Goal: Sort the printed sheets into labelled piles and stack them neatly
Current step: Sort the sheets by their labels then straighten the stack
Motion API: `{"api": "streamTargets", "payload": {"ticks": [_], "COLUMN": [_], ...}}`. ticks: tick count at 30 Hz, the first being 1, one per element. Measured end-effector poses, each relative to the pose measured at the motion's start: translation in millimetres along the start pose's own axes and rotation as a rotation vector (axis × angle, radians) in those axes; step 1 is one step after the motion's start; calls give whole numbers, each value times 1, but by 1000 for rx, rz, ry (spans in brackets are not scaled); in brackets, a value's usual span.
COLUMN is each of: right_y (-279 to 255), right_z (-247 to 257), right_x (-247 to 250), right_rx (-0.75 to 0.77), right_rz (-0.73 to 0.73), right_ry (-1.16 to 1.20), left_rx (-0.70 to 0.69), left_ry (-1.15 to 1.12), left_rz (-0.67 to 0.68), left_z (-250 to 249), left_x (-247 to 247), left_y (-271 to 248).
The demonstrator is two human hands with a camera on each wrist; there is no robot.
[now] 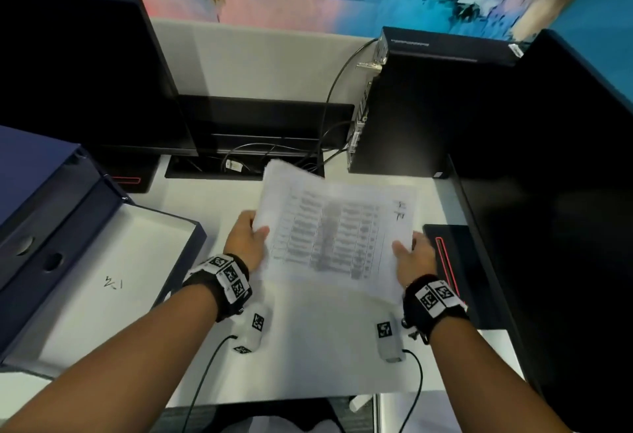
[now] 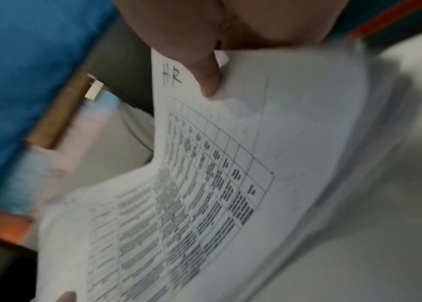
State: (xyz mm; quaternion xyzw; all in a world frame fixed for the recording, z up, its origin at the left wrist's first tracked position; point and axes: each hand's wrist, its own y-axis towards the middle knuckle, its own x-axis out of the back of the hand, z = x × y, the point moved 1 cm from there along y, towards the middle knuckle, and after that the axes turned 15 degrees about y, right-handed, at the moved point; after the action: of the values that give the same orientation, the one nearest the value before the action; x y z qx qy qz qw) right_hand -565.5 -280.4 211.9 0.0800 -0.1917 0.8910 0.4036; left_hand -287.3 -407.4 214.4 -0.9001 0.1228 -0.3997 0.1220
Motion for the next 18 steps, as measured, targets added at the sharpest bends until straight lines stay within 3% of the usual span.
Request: {"api": "streamTargets", "payload": {"ticks": [4, 8, 10, 14, 18], "right_y": [-26, -39, -46, -47, -45], "right_z": [55, 39, 37, 51, 65], "right_x": [13, 19, 21, 21, 17], "right_rx": [179, 167, 192, 274, 382], "right_rz": [-15, -11, 32, 49, 32], "right_ry": [332, 202, 292, 475, 475], "left_rx": [-200, -280, -311, -390, -552], "left_ry": [-166, -62, -135, -268, -134], "left_rz": [-185, -126, -118, -219, -398], "left_z": [-21, 0, 3, -25, -35], "left_x": [27, 26, 29, 44, 51], "left_y": [-21, -33, -40, -45, -33]}}
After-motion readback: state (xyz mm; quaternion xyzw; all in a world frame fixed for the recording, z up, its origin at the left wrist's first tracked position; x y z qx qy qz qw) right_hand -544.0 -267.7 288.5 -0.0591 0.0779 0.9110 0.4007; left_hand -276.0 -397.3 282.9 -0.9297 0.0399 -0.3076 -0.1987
